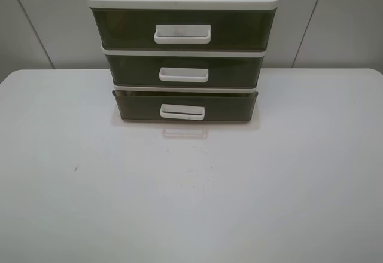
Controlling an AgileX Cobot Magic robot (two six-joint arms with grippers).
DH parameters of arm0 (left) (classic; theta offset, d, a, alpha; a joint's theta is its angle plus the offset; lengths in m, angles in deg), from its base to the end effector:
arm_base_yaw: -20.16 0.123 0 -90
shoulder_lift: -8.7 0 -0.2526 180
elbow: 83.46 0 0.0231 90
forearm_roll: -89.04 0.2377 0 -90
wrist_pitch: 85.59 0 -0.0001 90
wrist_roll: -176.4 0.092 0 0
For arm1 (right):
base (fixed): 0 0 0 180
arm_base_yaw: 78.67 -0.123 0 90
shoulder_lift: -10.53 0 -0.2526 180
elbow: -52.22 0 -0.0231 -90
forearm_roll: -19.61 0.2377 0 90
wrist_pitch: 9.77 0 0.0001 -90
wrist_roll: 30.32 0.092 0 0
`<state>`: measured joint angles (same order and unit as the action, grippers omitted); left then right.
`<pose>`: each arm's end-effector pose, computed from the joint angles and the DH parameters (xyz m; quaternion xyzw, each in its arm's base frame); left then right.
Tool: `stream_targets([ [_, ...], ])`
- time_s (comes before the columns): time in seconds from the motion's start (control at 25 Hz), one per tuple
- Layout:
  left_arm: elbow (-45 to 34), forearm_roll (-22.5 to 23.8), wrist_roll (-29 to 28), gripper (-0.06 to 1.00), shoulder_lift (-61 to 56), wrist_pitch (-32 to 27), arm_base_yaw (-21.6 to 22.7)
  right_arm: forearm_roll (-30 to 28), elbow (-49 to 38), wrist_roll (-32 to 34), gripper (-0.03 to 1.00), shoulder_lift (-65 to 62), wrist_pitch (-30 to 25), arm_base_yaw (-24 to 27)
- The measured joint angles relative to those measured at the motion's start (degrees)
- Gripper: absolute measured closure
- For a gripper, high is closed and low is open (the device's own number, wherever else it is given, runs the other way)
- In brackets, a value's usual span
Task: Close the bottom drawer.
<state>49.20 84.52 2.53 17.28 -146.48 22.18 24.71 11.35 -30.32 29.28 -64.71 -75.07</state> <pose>0.0163 -0.0058 0.2716 0.0322 0.8505 -0.0021 0.5250 0.0380 0.0043 0.3063 0.0282 0.8400 0.0275 0.5411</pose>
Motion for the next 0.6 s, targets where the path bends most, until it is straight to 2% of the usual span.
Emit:
stream_targets([
  [0.32, 0.00, 0.00, 0.00, 0.23, 0.00, 0.00, 0.00, -5.10, 0.00, 0.00, 0.15, -0.06, -2.52, 0.00],
  [0.48, 0.00, 0.00, 0.00, 0.23, 0.00, 0.00, 0.00, -5.10, -0.80, 0.00, 0.15, -2.58, -4.71, 0.00],
  [0.6, 0.00, 0.00, 0.00, 0.23, 0.00, 0.00, 0.00, -5.10, -4.98, 0.00, 0.15, -7.57, -5.38, 0.00],
])
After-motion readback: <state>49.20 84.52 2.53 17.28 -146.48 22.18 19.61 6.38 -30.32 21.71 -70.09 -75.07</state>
